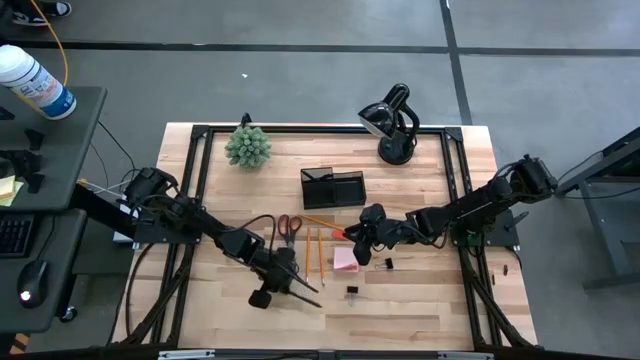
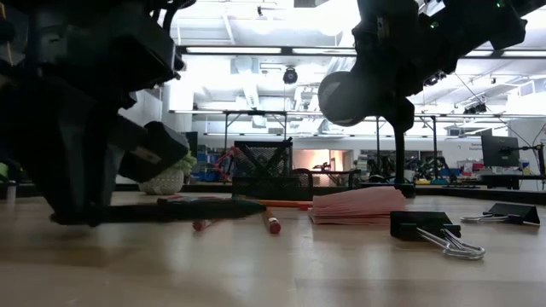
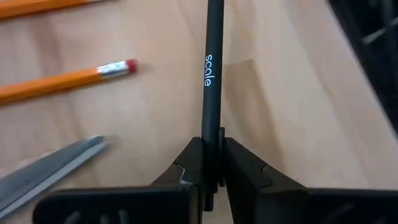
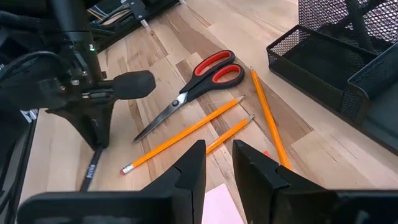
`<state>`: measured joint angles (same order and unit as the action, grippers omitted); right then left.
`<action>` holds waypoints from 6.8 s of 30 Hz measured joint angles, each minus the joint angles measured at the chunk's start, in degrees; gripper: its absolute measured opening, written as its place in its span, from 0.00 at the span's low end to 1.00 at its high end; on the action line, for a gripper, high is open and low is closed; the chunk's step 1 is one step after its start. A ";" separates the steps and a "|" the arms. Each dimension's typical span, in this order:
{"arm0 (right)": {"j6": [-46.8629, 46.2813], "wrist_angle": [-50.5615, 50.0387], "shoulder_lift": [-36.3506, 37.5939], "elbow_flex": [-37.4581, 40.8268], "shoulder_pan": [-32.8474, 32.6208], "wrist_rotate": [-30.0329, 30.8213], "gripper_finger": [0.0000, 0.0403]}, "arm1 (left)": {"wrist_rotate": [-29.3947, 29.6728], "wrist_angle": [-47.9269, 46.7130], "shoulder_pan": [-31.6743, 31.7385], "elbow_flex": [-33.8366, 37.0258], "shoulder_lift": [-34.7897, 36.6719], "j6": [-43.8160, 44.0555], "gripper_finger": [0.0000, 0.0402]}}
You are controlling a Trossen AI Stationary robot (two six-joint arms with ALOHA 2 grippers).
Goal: Pick and place office supplies into organizer
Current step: Put the black pen into the desk organizer, then put the scissors into the desk organizer
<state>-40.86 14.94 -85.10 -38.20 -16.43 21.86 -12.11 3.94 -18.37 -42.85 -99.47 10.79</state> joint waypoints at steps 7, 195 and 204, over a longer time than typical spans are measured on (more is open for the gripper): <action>-0.04 -3.25 0.00 0.00 0.00 -0.35 0.18 | -6.35 5.85 0.09 -0.28 0.20 0.57 0.06; -9.82 -1.84 -0.02 0.00 0.73 -5.54 0.18 | 24.87 -57.99 4.11 -18.04 14.21 19.63 0.29; -12.85 8.13 -0.02 -0.24 1.09 -5.50 0.18 | 21.62 -49.36 13.36 -15.43 15.44 26.58 0.29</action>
<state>-53.72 23.08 -85.12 -38.43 -15.34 16.36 9.51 -45.42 -5.01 -58.28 -84.03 37.36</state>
